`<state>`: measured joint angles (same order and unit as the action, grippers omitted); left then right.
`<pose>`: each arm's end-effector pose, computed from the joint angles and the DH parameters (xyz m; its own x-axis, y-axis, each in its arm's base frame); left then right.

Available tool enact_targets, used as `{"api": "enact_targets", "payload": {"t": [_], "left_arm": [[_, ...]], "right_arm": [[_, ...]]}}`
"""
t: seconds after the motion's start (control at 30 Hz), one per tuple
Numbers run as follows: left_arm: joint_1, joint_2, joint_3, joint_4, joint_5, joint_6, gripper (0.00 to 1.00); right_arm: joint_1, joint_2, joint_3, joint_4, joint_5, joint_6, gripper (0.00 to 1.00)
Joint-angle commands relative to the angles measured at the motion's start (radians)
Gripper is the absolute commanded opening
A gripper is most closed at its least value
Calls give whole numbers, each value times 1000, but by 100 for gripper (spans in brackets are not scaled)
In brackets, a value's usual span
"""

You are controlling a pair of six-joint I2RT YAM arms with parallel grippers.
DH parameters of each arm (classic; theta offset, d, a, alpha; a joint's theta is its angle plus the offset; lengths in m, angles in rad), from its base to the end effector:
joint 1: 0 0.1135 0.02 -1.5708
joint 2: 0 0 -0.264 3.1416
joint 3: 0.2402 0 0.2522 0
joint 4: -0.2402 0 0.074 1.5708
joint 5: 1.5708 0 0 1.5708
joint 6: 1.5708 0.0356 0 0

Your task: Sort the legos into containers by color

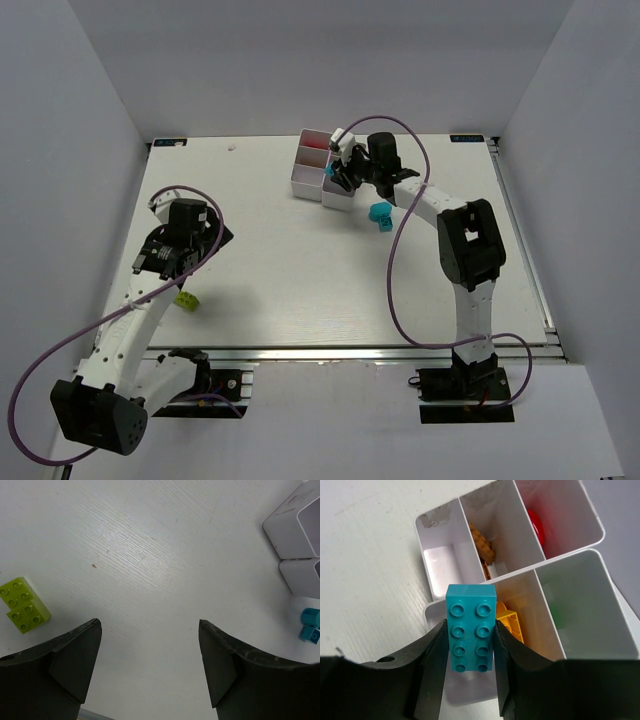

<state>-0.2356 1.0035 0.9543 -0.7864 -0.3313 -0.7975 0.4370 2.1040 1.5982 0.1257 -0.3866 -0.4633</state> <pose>0.1952 -0.0350 0.3042 -0.5099 -0.5735 -0.6412 -0.5101 0.8017 -0.3115 0.4445 0.2225 0.2350 0.0162 -0.4493 -0.8933 -0.7847 0.5480 -0.2899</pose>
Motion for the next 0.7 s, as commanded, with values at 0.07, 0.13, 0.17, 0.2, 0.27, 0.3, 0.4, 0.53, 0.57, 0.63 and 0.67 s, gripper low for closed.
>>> {"api": "enact_targets", "payload": {"t": [0.07, 0.13, 0.17, 0.2, 0.27, 0.3, 0.4, 0.53, 0.57, 0.63, 0.67], "left_arm": [[4, -16, 6, -22, -12, -16, 88], [4, -14, 8, -28, -9, -22, 88], [4, -14, 8, -30, -9, -23, 88], [4, -14, 9, -33, -11, -26, 88], [4, -17, 9, -37, -12, -31, 88], [4, -22, 9, -39, -12, -31, 88], [4, -29, 4, -42, -12, -40, 88], [5, -37, -8, -42, -12, -51, 88], [4, -39, -9, -43, -12, -52, 88], [4, -43, -14, -45, -14, -54, 89], [4, -45, -14, -43, -12, -54, 89]], "right_arm": [[-3, -55, -23, 22, -21, 6, 10], [-3, -39, -20, 12, -8, 3, 17], [-4, -36, -23, 12, -2, 2, 19], [-4, -35, -24, 14, 6, 2, 25], [-3, -29, -27, 20, 9, 0, 26], [-3, -27, -27, 22, 9, -1, 27], [-3, -25, -29, 31, 11, -3, 27], [-4, -22, -27, 26, 12, -8, 31], [-3, -22, -26, 23, 8, -8, 32], [-3, -24, -32, 17, 3, -8, 33], [-3, -24, -32, 14, 0, -8, 34]]}}
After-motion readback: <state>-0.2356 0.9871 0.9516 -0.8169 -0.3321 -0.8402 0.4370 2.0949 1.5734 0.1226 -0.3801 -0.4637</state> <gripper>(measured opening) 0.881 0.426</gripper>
